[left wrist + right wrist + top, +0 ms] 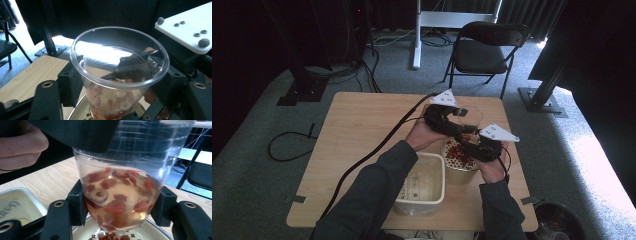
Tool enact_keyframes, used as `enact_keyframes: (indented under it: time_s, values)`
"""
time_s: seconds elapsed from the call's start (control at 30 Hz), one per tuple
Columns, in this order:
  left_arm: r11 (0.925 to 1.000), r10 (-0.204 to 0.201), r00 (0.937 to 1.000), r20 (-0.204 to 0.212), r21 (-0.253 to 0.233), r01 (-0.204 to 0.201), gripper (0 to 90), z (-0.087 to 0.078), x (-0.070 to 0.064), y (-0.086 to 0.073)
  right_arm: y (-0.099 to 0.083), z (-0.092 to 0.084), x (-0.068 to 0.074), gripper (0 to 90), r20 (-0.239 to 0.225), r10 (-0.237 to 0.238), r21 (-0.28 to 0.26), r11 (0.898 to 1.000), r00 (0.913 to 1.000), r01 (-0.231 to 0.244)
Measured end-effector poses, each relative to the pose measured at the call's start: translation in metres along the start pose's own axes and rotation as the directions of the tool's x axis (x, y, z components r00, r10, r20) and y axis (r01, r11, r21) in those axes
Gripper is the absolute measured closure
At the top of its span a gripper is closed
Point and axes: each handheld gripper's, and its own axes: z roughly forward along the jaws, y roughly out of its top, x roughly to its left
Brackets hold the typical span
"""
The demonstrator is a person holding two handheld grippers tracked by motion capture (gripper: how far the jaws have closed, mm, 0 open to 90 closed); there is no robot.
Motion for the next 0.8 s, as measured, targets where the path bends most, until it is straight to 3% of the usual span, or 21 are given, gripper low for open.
enact_keyframes:
  time_s: [0.17, 0.27, 0.43, 0.5, 0.63, 0.7, 0.8]
  values:
    - [0.9999, -0.01, 0.9999, 0.006, 0.002, 0.01, 26.4, -0.005, 0.002, -0.001, -0.001, -0.003, -0.001, 42.2, 0.031, -0.015, 0.003, 1.0, 0.9994, 0.015]
    - [1.0, -0.002, 0.9999, -0.01, -0.006, 0.002, 24.9, -0.011, 0.002, -0.003, -0.004, -0.007, -0.006, 42.5, 0.044, 0.006, -0.004, 1.0, 0.999, -0.006]
    - [0.9994, -0.01, 0.999, -0.045, -0.035, 0.009, 25.8, -0.032, 0.006, -0.013, -0.013, -0.017, -0.015, 42.8, 0.082, 0.015, 0.001, 1.0, 0.9965, -0.015]
    - [0.9986, -0.027, 0.9977, -0.062, -0.048, 0.024, 26.1, -0.043, 0.011, -0.019, -0.016, -0.021, -0.016, 42.8, 0.101, -0.004, 0.006, 1.0, 0.9949, 0.003]
    - [0.9972, -0.053, 0.9913, -0.121, -0.059, 0.046, 26.1, -0.066, 0.018, -0.032, -0.021, -0.029, -0.021, 42.8, 0.113, 0.021, -0.003, 1.0, 0.9934, -0.021]
    - [0.9965, -0.065, 0.9868, -0.148, -0.061, 0.057, 26.2, -0.078, 0.023, -0.039, -0.023, -0.03, -0.021, 42.8, 0.119, 0.012, -0.002, 1.0, 0.9928, -0.011]
    - [0.9963, -0.077, 0.9748, -0.209, -0.055, 0.067, 26.5, -0.097, 0.027, -0.053, -0.025, -0.036, -0.025, 42.8, 0.14, 0.032, -0.015, 0.999, 0.9897, -0.03]
